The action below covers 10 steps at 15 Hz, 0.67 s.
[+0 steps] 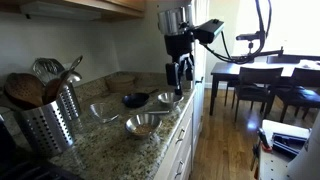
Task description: Pour the contents from the left bowl into the right bowl
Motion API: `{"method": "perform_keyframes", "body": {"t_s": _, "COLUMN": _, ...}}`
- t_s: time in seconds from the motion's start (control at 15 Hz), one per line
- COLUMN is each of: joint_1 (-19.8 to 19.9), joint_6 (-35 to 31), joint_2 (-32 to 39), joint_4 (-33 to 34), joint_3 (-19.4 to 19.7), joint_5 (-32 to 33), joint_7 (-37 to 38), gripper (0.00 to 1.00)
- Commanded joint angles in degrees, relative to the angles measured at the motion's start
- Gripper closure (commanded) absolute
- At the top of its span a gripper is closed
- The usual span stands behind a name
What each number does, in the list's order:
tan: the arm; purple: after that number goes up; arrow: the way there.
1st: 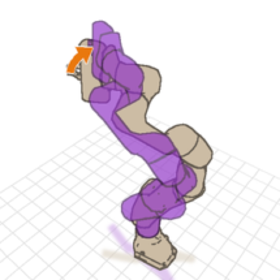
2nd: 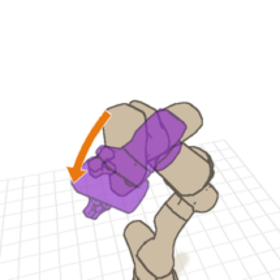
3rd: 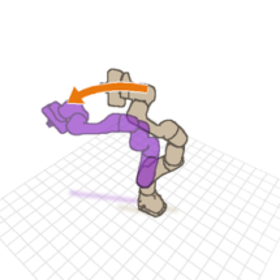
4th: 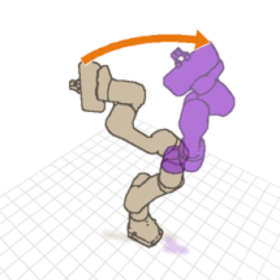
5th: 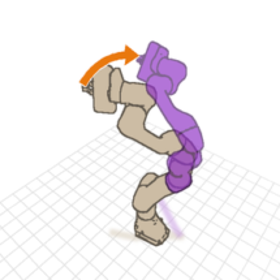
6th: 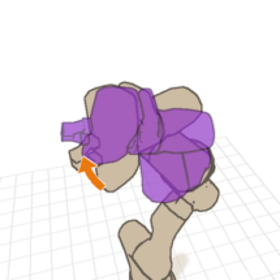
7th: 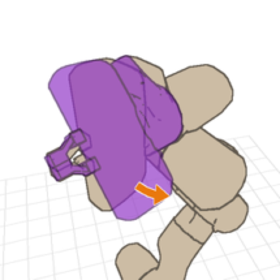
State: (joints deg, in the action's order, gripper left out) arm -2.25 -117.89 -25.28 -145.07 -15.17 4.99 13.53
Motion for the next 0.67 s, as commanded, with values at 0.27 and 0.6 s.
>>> {"method": "perform_keyframes", "body": {"t_s": 0.27, "joint_1": -1.5, "joint_6": 0.2, "joint_2": 0.2, "joint_4": 0.1, "joint_3": 1.4, "joint_5": 0.7, "joint_7": 0.6, "gripper": 0.0}}
{"method": "perform_keyframes", "body": {"t_s": 0.6, "joint_1": -1.6, "joint_6": -1.5, "joint_2": 1.0, "joint_4": -0.1, "joint_3": 2.0, "joint_5": 0.0, "joint_7": 0.0, "gripper": 0.0}}
